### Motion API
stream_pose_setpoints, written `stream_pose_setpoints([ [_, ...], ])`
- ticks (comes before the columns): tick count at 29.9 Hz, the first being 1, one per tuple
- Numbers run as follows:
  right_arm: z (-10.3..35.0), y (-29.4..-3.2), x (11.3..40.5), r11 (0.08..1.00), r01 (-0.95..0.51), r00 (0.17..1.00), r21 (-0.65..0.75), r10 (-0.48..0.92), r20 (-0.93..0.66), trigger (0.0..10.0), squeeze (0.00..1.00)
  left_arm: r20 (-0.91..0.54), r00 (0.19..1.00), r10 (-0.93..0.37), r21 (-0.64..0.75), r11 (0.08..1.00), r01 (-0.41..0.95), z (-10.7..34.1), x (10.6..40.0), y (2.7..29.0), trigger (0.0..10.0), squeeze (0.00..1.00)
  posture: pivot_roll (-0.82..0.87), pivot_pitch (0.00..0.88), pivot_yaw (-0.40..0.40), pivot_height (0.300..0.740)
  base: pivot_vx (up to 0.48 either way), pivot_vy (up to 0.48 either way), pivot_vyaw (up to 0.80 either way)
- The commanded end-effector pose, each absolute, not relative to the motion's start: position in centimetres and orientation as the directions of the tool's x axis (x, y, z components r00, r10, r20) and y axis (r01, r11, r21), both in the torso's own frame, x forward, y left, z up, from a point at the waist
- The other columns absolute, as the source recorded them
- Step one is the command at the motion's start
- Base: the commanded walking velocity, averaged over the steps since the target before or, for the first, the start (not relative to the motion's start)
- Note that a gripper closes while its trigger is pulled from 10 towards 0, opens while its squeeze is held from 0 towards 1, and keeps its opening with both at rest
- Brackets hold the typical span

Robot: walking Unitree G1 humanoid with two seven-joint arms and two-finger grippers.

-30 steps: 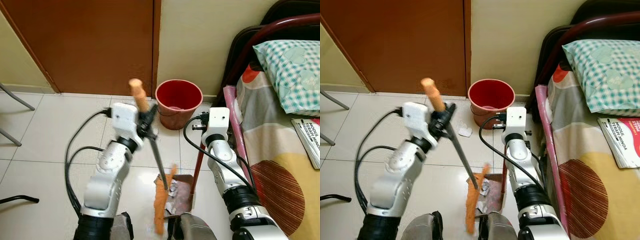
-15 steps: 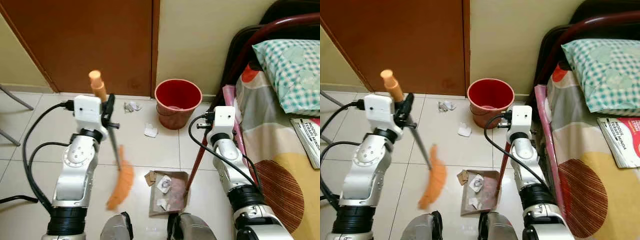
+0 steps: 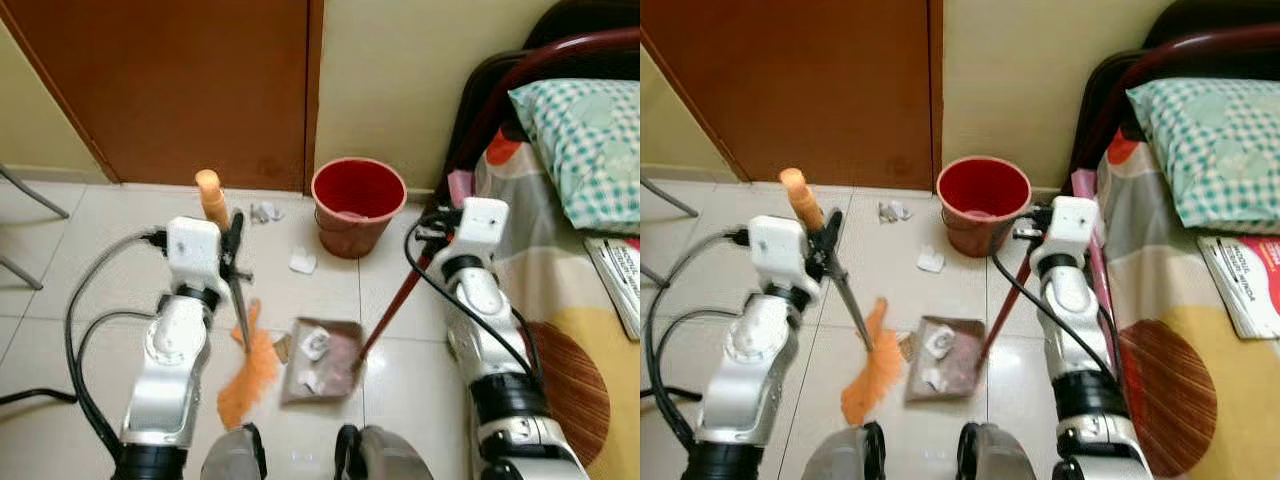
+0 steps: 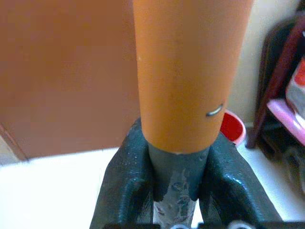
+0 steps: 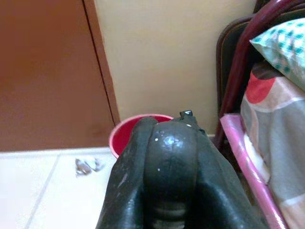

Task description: Sweep floor

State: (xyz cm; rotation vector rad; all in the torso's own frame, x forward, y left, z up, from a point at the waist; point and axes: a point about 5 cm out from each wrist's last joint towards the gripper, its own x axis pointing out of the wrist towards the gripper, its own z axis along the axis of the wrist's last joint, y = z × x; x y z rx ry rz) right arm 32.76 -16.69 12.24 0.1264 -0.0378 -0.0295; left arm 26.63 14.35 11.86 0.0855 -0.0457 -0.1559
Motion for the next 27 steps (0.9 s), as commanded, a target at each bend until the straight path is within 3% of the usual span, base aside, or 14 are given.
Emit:
stream_pose_setpoints([
  [1, 13.0, -17.4, 32.4, 0.986, 0.035, 0.997, 0.161, -0.045, 0.060, 10.0, 0.00, 0.005, 0.989, -0.144, 0.103, 0.984, 0.143, 11.0, 26.0, 14.8, 10.0, 0.00, 0.00, 0.149, -0.050, 0.740, 0.000, 0.000, 0.00],
  [4, 13.6, -17.3, 31.8, 0.975, 0.007, 0.996, 0.223, -0.026, 0.081, 10.0, 0.00, -0.014, 0.992, -0.128, 0.122, 0.984, 0.129, 10.2, 25.6, 15.4, 10.0, 0.00, 0.00, 0.136, -0.048, 0.740, 0.086, 0.000, 0.00],
  [27, 14.4, -16.7, 30.7, 0.975, -0.042, 0.996, 0.220, 0.025, 0.080, 10.0, 0.00, 0.014, 0.993, -0.118, 0.125, 0.985, 0.115, 10.5, 26.2, 15.7, 10.0, 0.00, -0.01, 0.115, -0.042, 0.740, 0.356, 0.000, 0.00],
])
